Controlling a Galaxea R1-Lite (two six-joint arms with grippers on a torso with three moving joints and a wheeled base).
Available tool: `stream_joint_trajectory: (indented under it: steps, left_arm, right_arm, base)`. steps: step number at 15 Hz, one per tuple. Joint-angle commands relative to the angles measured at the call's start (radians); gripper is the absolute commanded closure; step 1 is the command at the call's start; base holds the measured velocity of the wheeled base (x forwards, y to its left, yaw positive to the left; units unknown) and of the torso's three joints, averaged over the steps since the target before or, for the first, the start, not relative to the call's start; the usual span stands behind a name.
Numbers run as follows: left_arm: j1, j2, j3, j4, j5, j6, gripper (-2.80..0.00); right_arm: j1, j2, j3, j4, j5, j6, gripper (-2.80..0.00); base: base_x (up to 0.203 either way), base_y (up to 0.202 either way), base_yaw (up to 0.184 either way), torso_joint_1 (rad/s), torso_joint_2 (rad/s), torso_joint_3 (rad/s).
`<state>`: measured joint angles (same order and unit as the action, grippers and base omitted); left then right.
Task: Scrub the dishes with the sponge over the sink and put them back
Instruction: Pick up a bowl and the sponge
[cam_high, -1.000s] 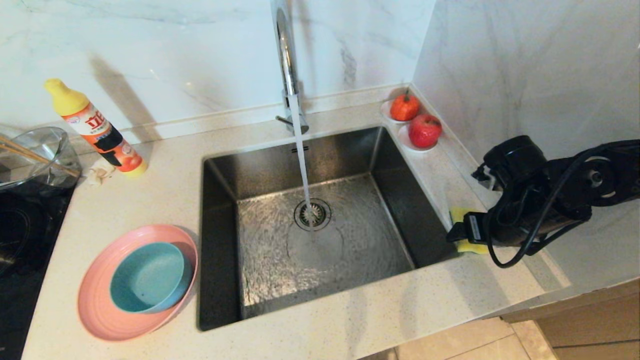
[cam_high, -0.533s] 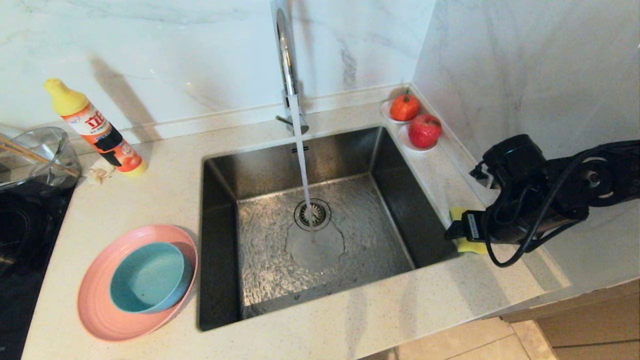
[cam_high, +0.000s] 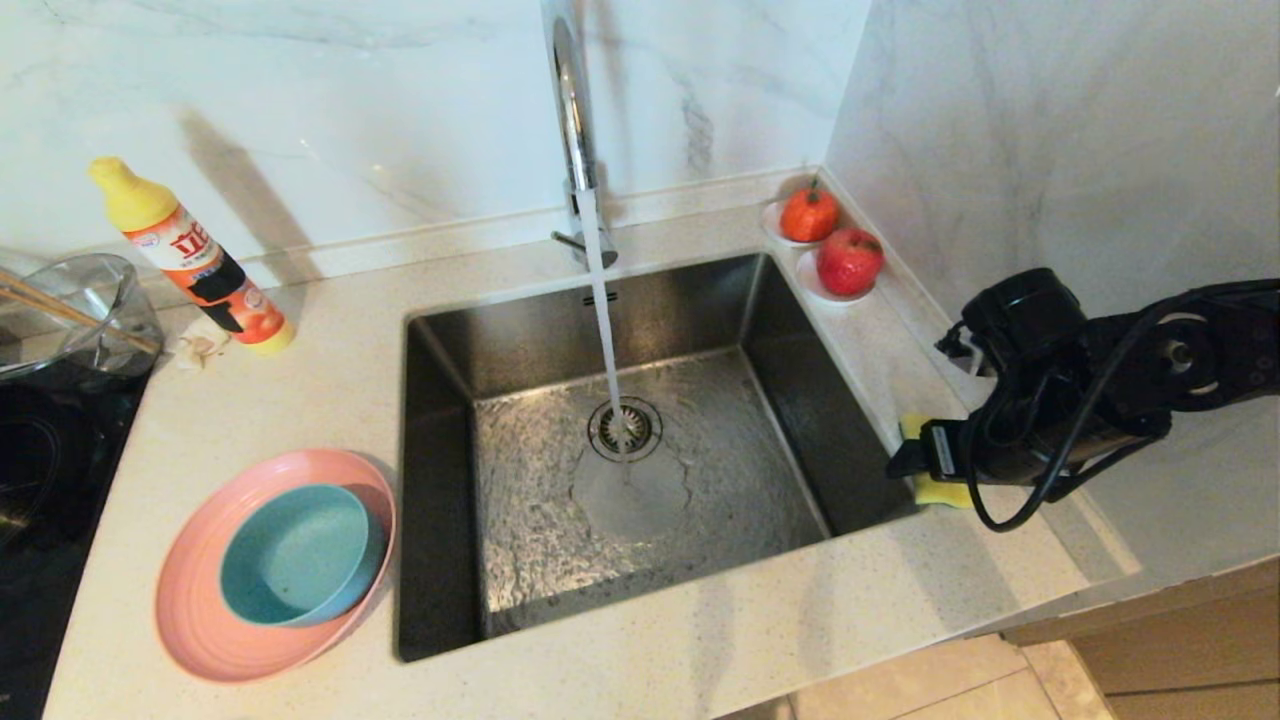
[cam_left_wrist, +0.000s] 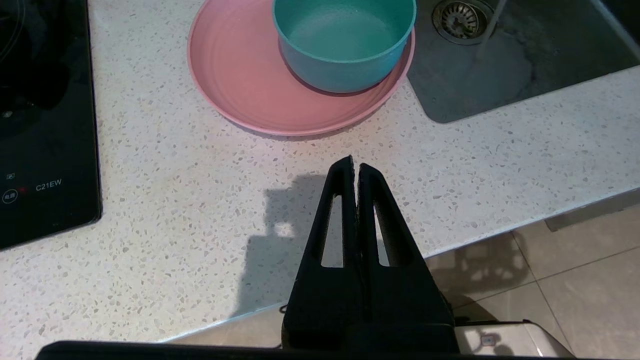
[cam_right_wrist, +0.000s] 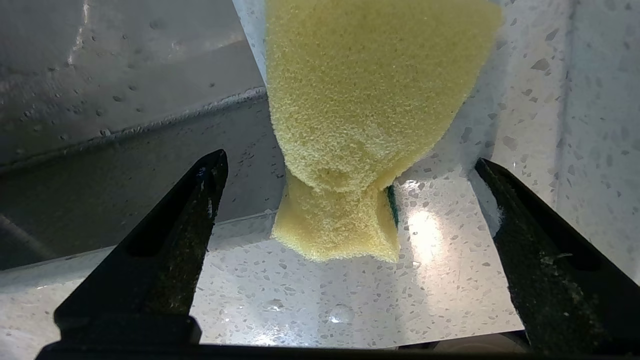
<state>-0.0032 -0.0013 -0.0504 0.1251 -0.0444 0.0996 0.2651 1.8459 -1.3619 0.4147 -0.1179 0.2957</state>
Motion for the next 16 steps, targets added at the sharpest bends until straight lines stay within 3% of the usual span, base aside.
stream_joint_trajectory:
  steps: [1,3,4,16]
  left_arm:
    - [-0.001,0.000,0.000,0.001,0.000,0.000,0.00]
    - [0.000,0.000,0.000,0.001,0.000,0.000,0.00]
    - [0.000,0.000,0.000,0.001,0.000,0.000,0.00]
    - [0.000,0.000,0.000,0.001,0.000,0.000,0.00]
  right_arm:
    - [0.000,0.004,0.000,0.003,0.000,0.003,-2.80]
    - [0.000,0.003,-0.001,0.003,0.001,0.002,-2.80]
    - [0.000,0.003,-0.003,0.003,0.001,0.003,0.00]
    - [0.000,-0.016,-0.019,0.015,0.000,-0.001,0.00]
  base:
    - [0.000,0.000,0.000,0.000,0.00,0.000]
    - [0.000,0.000,0.000,0.000,0.00,0.000]
    - [0.000,0.000,0.000,0.000,0.00,0.000]
    - [0.000,0.000,0.000,0.000,0.00,0.000]
